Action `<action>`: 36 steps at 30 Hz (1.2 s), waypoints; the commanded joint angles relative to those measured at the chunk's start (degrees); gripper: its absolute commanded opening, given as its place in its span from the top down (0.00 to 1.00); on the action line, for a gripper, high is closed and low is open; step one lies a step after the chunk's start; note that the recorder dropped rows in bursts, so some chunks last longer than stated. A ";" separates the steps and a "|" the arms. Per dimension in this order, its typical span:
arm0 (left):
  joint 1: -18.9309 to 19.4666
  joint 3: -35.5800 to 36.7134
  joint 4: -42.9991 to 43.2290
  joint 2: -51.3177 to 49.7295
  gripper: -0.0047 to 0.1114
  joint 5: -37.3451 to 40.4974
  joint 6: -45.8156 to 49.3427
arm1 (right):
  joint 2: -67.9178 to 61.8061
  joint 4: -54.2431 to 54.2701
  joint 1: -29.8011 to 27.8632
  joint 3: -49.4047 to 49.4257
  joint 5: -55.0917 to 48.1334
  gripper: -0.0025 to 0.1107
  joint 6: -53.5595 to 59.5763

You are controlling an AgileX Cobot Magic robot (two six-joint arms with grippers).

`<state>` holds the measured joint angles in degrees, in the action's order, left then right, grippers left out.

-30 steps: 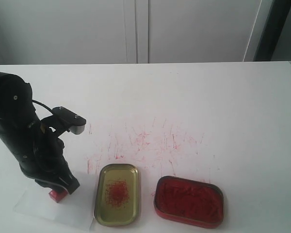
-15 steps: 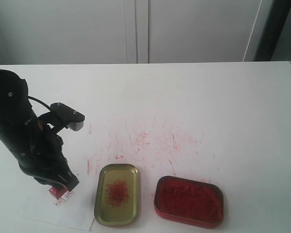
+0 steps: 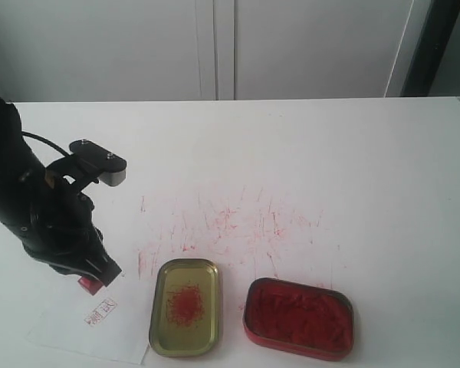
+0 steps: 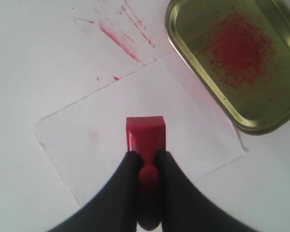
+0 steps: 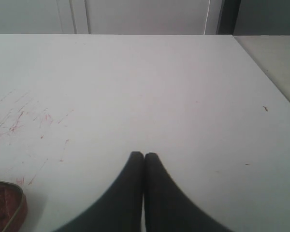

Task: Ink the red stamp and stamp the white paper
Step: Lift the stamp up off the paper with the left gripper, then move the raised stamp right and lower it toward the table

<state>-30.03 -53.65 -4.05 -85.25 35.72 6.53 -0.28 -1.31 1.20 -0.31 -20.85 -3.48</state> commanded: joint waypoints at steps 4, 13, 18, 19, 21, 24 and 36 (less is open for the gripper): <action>0.11 -5.23 -2.20 0.98 0.96 3.00 -0.01 | 0.28 -0.20 0.11 0.31 0.85 0.98 -0.11; 0.22 -10.59 -15.35 0.49 0.96 2.47 9.31 | 0.28 -0.20 0.11 0.31 0.85 0.98 -0.11; 0.22 -12.46 -17.98 -0.62 0.96 2.16 10.43 | 0.28 -0.20 0.11 0.31 0.85 0.98 -0.28; 0.22 -13.15 -18.08 -1.26 0.96 2.45 10.43 | 0.28 -0.20 0.11 0.31 0.85 0.98 -0.74; 0.22 -14.57 -18.46 -2.73 0.96 3.18 10.43 | 0.28 -0.20 0.11 0.31 0.85 0.98 -1.22; 0.22 -16.60 -19.93 -5.23 0.96 3.54 10.43 | 0.28 -0.20 0.11 0.31 0.85 0.98 -1.47; 9.31 -26.26 -32.89 -17.09 0.96 18.46 22.63 | 0.28 -0.20 0.11 0.31 0.85 0.98 -1.47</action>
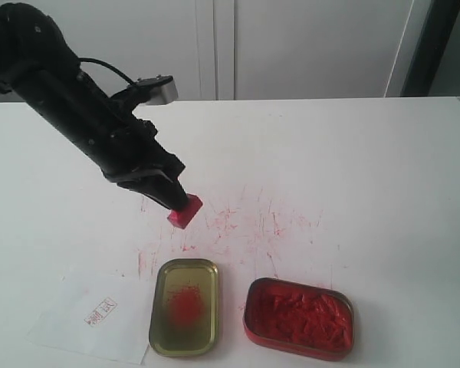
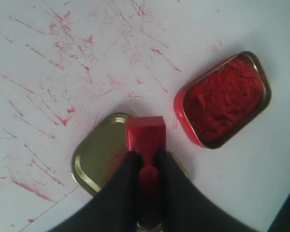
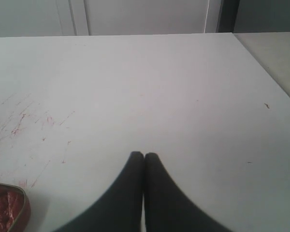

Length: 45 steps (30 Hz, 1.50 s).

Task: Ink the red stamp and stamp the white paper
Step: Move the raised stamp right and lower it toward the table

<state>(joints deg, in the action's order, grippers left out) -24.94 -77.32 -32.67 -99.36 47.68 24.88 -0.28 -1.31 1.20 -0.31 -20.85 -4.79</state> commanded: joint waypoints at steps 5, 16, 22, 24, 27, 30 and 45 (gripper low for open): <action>9.32 -4.44 -5.24 -7.40 0.96 9.63 7.13 | 0.28 -0.20 0.11 0.31 0.85 0.98 -0.15; 16.16 -8.01 -7.59 -16.50 0.96 15.12 14.95 | 0.28 -0.20 0.11 0.31 0.85 0.98 -0.15; 16.78 -9.99 -8.13 -20.25 0.96 13.80 16.02 | 0.28 -0.20 0.11 0.31 0.85 0.98 -0.15; 16.78 -10.08 -9.43 -21.27 0.96 13.38 17.27 | 0.28 -0.20 0.11 0.31 0.85 0.98 -0.15; 16.78 -10.08 -11.41 -22.67 0.96 13.66 18.70 | 0.28 -0.20 0.11 0.31 0.85 0.98 -0.15; 16.78 -10.08 -12.66 -23.75 0.96 13.54 18.91 | 0.28 -0.20 0.11 0.31 0.85 0.98 -0.15; 16.78 -10.08 -13.51 -24.28 0.96 12.69 18.64 | 0.28 -0.20 0.11 0.31 0.85 0.98 -0.15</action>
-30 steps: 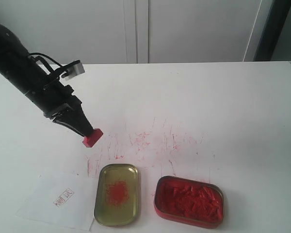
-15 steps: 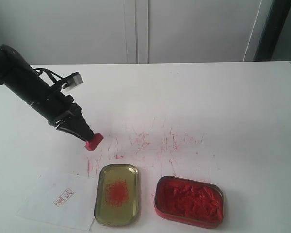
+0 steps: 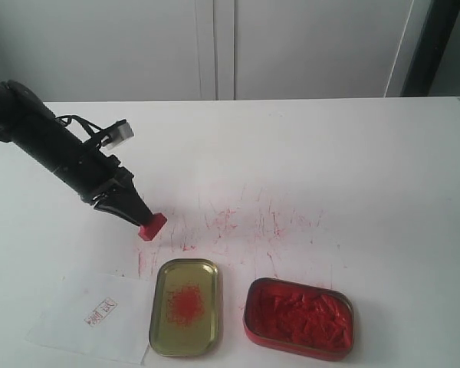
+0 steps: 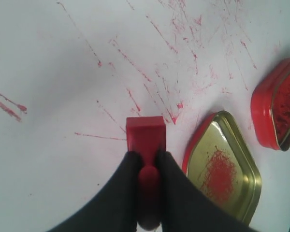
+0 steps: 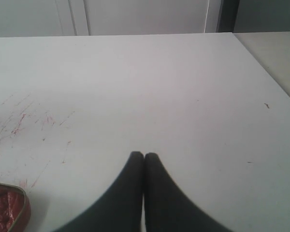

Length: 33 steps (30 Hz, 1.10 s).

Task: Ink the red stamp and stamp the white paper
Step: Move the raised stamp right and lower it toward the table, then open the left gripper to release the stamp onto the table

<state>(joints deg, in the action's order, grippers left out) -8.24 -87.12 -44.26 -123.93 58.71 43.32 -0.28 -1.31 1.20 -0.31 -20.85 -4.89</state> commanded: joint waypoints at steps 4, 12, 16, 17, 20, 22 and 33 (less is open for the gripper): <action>0.08 -0.28 -1.90 0.30 0.96 2.20 -0.08 | 0.28 -0.20 0.11 0.31 0.85 0.98 -0.06; 0.08 -0.17 -1.65 -0.73 0.96 0.74 -2.73 | 0.28 -0.20 0.11 0.31 0.85 0.98 -0.06; 0.08 -0.17 -1.78 -1.46 0.96 1.43 -3.03 | 0.28 -0.20 0.11 0.31 0.85 0.98 -0.06; 0.08 -0.17 -1.78 -1.46 0.96 1.43 -3.03 | 0.28 -0.20 0.11 0.31 0.85 0.98 -0.06; 0.08 -0.17 -1.78 -1.46 0.96 1.43 -3.03 | 0.28 -0.20 0.11 0.31 0.85 0.98 -0.06; 0.08 -0.17 -1.78 -1.44 0.95 1.32 -3.27 | 0.28 -0.20 0.11 0.31 0.85 0.98 -0.06; 0.08 -0.17 -1.66 -1.44 0.64 0.96 -2.87 | 0.28 -0.20 0.11 0.31 0.85 0.98 -0.06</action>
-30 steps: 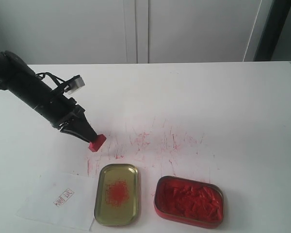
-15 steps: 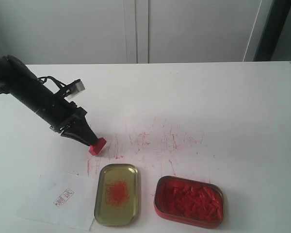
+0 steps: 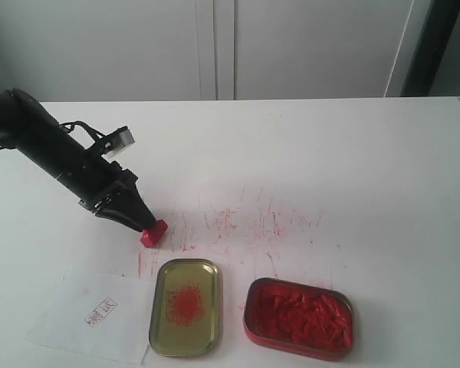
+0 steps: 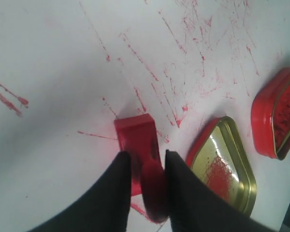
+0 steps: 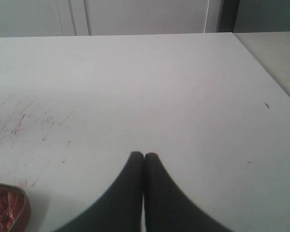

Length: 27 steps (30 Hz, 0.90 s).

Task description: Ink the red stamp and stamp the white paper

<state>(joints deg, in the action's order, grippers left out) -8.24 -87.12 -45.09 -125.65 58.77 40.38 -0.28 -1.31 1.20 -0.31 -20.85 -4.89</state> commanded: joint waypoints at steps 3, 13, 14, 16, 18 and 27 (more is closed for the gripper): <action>0.08 -0.28 -0.83 0.27 0.62 0.57 0.07 | 0.28 -0.20 0.11 0.31 0.85 0.98 -0.06; 2.06 -0.93 -0.46 2.38 0.62 -0.72 0.33 | 0.28 -0.20 0.11 0.31 0.85 0.98 -0.06; 3.43 -0.93 -0.46 3.21 0.62 -0.72 0.33 | 0.28 -0.20 0.11 0.31 0.85 0.98 -0.06; 5.33 -0.93 -0.13 4.24 0.62 -0.72 0.33 | 0.28 -0.20 0.11 0.31 0.85 0.98 -0.06; 6.80 -0.93 -0.24 4.62 0.62 -0.26 0.33 | 0.28 -0.20 0.11 0.31 0.85 0.98 -0.06; 6.95 -0.93 -0.60 4.62 0.85 2.86 -1.86 | 0.28 -0.20 0.11 0.31 0.85 0.98 -0.06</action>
<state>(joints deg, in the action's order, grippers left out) -1.40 -87.84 -45.00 -121.74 59.09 39.65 -0.28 -1.31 1.20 -0.31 -20.85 -4.89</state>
